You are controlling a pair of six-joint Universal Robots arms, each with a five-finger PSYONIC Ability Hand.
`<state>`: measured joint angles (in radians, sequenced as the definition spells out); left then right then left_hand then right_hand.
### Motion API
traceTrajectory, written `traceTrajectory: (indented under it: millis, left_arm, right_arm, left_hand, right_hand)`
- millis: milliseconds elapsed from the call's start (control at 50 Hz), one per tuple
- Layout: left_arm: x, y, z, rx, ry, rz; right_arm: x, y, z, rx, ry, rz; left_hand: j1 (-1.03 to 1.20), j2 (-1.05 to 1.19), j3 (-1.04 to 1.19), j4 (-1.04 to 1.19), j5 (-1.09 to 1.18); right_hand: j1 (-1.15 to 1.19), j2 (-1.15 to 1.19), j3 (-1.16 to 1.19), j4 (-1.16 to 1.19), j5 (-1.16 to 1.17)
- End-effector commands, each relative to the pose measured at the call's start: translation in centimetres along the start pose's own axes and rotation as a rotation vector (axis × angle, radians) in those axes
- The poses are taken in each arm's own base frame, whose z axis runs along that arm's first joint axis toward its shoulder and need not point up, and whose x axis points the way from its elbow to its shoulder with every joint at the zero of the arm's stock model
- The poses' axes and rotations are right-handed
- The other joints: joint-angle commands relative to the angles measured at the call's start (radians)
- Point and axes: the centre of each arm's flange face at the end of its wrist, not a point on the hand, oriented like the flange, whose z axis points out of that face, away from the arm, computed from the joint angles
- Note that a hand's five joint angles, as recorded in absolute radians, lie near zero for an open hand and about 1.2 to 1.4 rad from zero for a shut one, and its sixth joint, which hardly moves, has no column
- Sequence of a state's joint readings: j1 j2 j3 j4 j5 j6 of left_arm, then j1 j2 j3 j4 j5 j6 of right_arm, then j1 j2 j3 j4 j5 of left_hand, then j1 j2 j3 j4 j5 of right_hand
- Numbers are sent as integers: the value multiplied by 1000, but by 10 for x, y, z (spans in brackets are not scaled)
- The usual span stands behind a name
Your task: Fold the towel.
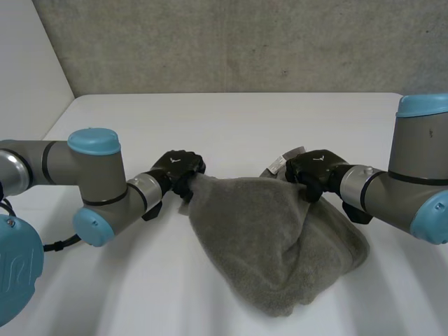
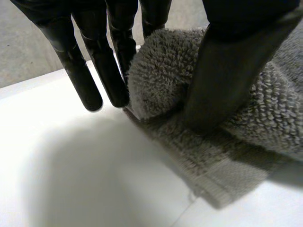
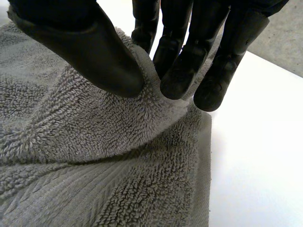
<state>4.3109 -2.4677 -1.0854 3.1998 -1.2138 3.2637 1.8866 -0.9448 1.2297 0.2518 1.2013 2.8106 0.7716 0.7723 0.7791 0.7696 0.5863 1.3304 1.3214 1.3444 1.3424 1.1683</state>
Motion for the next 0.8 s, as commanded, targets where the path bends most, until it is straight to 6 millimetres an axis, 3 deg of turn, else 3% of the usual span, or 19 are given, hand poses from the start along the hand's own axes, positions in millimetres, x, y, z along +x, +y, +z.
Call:
traceTrajectory:
  millis: [20,180,260,300,440,480,500,520,540,560,580,600,620,640,660,680,700,740,800]
  left_arm:
    - [8,-1,-1,0,23,5]
    - [8,1,-1,-8,24,-1]
    - [9,3,-3,-32,32,-10]
    - [12,5,-4,-54,50,-20]
    - [12,-7,-3,-22,89,-24]
    - [10,-16,-1,7,81,-19]
    - [4,-31,2,52,60,-22]
    - [-3,-50,5,112,21,-29]
    - [-3,-51,5,112,20,-29]
    - [-12,-74,5,185,-36,-43]
    - [-22,-102,3,277,-107,-60]
    - [-22,-102,3,278,-108,-60]
    - [-32,-132,-1,383,-180,-71]
    - [-32,-132,-2,384,-181,-71]
    - [-39,-164,-10,500,-244,-77]
    - [-45,-194,-22,617,-291,-84]
    - [-45,-195,-22,618,-291,-84]
    - [-46,-249,-50,818,-336,-63]
    - [-45,-270,-65,893,-340,-51]
  right_arm:
    - [-1,4,0,-12,-3,-8]
    - [2,6,0,-19,3,-30]
    - [3,6,1,-16,3,-34]
    - [3,5,2,-13,2,-35]
    - [9,-12,5,47,21,-73]
    - [13,-31,8,114,44,-128]
    - [13,-31,8,114,44,-129]
    - [18,-48,9,174,70,-165]
    - [24,-69,9,254,106,-200]
    - [24,-69,9,254,106,-200]
    - [28,-92,7,349,140,-230]
    - [28,-93,7,350,140,-230]
    - [31,-116,3,449,183,-260]
    - [33,-141,-5,556,236,-280]
    - [33,-141,-5,557,236,-280]
    - [36,-166,-17,663,295,-284]
    - [40,-191,-35,777,355,-270]
    - [43,-207,-50,855,396,-250]
    - [45,-231,-76,996,445,-209]
  left_hand:
    - [-288,-288,-295,-286,-277]
    - [-265,-265,-272,-263,-254]
    - [61,61,54,63,72]
    - [555,555,548,557,566]
    - [625,624,617,627,635]
    - [625,624,617,627,635]
    - [625,624,617,627,635]
    - [625,624,617,627,635]
    - [625,624,617,627,635]
    - [625,624,617,627,635]
    - [625,624,617,627,635]
    - [625,624,617,627,635]
    - [625,624,617,627,635]
    - [625,624,617,627,635]
    - [625,624,617,627,635]
    - [625,624,617,627,635]
    - [625,624,617,627,635]
    - [625,624,617,627,635]
    - [625,624,617,627,635]
  right_hand:
    - [66,75,52,54,53]
    - [66,75,52,54,53]
    - [66,75,52,54,53]
    - [66,75,52,54,53]
    - [66,75,52,54,53]
    - [66,75,52,54,53]
    - [66,75,52,54,53]
    - [66,75,52,54,53]
    - [66,75,52,54,53]
    - [66,75,52,54,53]
    - [66,75,52,54,53]
    - [66,75,52,54,53]
    - [66,75,52,54,53]
    - [66,75,52,54,53]
    - [66,75,52,54,53]
    - [66,75,52,54,53]
    - [66,75,52,54,53]
    - [66,75,52,54,53]
    - [66,75,52,54,53]
